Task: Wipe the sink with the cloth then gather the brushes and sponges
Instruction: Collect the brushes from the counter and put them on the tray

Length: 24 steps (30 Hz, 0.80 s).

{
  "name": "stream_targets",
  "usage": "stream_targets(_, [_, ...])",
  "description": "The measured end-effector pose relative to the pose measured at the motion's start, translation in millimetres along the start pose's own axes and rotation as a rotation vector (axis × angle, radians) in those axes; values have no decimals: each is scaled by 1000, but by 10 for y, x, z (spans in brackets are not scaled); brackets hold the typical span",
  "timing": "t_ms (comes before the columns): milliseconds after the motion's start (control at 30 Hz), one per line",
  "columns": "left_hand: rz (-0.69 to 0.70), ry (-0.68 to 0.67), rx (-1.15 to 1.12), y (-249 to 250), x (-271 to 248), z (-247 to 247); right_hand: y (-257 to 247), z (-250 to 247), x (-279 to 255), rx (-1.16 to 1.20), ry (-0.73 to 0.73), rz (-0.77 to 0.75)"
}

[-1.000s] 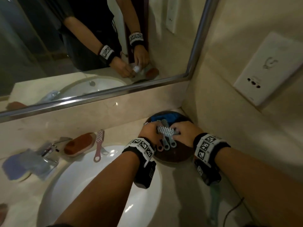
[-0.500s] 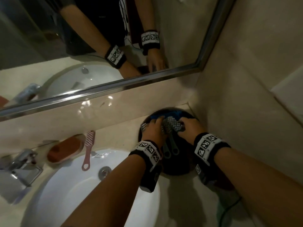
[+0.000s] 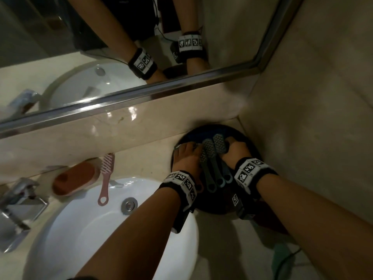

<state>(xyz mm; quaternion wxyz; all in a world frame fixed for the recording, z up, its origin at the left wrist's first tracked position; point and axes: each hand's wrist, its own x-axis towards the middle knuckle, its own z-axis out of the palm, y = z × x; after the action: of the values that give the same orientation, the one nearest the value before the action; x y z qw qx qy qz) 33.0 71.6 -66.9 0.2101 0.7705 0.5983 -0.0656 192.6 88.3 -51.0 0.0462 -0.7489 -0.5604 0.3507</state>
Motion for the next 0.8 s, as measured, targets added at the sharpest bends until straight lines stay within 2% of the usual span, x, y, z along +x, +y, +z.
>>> stream_targets(233, [19, -39, -14, 10, -39, -49, 32, -50, -109, -27, -119, -13])
stream_targets(467, [-18, -31, -160, 5, -251, -341, 10, -283, -318, -124, -162, -48])
stream_targets(633, [-46, 35, -148, -99, -563, -553, -203, -433, -485, -212, -115, -149])
stream_targets(800, [-156, 107, -158, -403, -962, -631, -614, -368, -613, -265, -79, -228])
